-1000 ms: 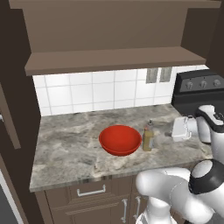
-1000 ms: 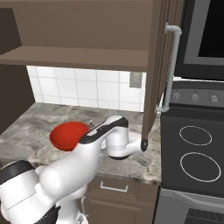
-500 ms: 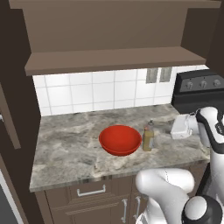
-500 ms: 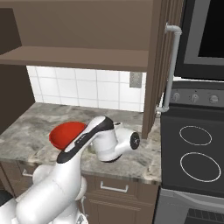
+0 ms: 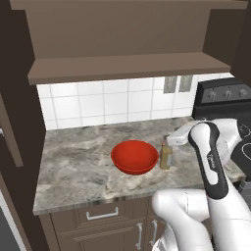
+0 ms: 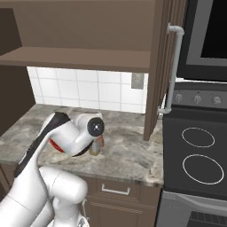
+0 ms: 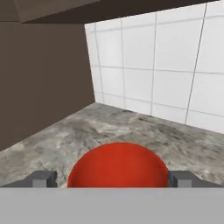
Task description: Retrieve the bottle and the shaker from the cabinet and place them next to the mixing bowl on the counter. Then add garlic from the fridge to the mixing bowl.
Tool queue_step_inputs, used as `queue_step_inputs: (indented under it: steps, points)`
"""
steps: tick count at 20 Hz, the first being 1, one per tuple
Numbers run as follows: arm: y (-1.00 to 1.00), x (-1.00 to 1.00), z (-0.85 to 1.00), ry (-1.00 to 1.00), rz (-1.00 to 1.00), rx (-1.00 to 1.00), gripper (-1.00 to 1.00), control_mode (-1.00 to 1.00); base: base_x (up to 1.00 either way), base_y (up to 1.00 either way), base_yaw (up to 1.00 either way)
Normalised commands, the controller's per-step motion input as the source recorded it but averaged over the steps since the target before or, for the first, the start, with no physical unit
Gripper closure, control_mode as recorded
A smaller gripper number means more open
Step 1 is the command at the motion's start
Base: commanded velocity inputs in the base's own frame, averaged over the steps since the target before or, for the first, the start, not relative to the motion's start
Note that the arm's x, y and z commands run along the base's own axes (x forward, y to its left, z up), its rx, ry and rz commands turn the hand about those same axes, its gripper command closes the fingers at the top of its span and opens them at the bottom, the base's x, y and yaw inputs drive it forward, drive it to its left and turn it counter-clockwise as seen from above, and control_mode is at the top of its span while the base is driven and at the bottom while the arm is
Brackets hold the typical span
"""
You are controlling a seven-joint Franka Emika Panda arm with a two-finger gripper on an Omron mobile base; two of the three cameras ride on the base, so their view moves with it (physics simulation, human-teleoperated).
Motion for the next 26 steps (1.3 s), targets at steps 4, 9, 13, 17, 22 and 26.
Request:
queue_step_inputs:
  steps: [4,9,13,17,22,26]
  points:
    - [0.32,-0.11,0.84,0.15,-0.19,-0.12,-1.00,-1.00,0.00,0.00,0.00]
    - [0.28,-0.29,0.88,0.09,-0.06,-0.15,-1.00,-1.00,0.00,0.00,0.00]
    - [0.19,-0.53,0.61,0.05,0.00,-0.07,-1.00,-1.00,0.00,0.00,0.00]
    - [0.00,-0.58,0.64,0.01,0.00,-0.04,-1.00,-1.00,0.00,0.00,0.00]
    - [0.00,-0.63,0.35,0.00,-0.04,-0.01,-1.00,-1.00,0.00,0.00,0.00]
    - [-0.01,-0.56,0.05,0.00,-0.22,0.00,-1.00,-1.00,0.00,0.00,0.00]
